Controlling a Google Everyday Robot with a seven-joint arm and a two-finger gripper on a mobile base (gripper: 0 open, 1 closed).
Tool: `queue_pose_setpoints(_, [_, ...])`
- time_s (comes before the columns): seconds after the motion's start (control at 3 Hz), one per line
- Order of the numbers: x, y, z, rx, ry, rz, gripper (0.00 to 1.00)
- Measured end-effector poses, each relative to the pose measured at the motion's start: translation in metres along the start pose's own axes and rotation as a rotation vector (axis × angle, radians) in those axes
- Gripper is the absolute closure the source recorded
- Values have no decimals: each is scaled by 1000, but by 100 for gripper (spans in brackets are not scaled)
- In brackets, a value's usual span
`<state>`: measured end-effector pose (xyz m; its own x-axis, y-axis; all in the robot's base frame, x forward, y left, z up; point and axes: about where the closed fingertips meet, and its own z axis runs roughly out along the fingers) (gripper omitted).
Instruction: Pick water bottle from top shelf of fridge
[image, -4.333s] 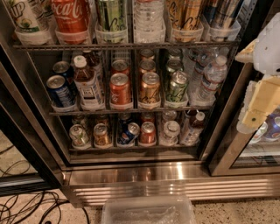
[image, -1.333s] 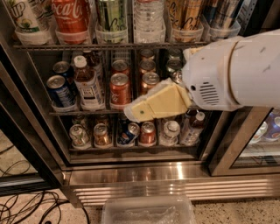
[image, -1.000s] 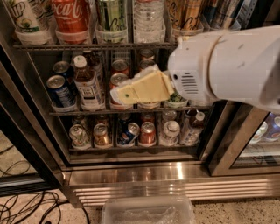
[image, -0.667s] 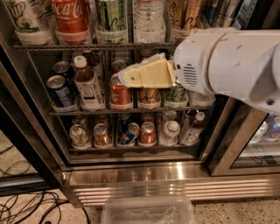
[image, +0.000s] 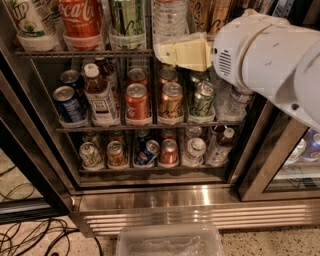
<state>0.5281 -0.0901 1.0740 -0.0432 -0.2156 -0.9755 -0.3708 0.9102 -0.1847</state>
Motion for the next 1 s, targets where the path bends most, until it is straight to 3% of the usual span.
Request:
queue_pose_setpoints(0.67, [-12,9,-2,2,-23,2,0])
queue_pose_setpoints(1.0, [-21,26,4,-9,-48,5,17])
